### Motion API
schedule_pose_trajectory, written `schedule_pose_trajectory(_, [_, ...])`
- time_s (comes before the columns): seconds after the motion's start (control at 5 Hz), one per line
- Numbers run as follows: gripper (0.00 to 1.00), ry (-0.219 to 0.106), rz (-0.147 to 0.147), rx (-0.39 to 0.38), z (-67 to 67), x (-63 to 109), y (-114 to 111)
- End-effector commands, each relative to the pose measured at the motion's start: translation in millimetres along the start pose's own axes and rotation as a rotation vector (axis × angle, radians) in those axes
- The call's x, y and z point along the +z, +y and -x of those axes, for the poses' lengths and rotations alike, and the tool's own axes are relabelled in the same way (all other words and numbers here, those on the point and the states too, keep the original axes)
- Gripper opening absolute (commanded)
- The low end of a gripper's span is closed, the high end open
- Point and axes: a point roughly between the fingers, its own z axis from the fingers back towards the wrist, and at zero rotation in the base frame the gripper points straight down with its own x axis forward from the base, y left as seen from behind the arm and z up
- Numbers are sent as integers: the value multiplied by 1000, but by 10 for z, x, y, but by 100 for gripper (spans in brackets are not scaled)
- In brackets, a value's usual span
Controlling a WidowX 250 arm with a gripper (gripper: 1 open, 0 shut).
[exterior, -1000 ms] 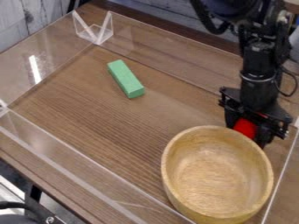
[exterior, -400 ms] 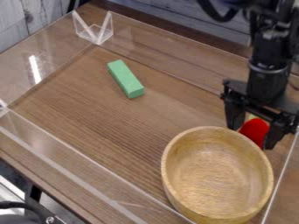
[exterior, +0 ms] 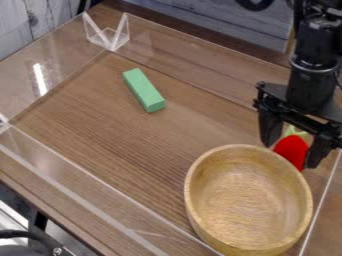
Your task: Move the red fruit to the right
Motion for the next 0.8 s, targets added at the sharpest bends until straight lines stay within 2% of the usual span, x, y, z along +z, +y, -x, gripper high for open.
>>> schedule_pose_trajectory(0.0, [100, -58, 11, -54, -11, 219, -50])
schedule_pose_trajectory(0.2, [100, -48, 12, -83, 13, 227, -56])
schedule_pose_trajectory(0.6, [100, -49, 10, -20, 181, 208, -116])
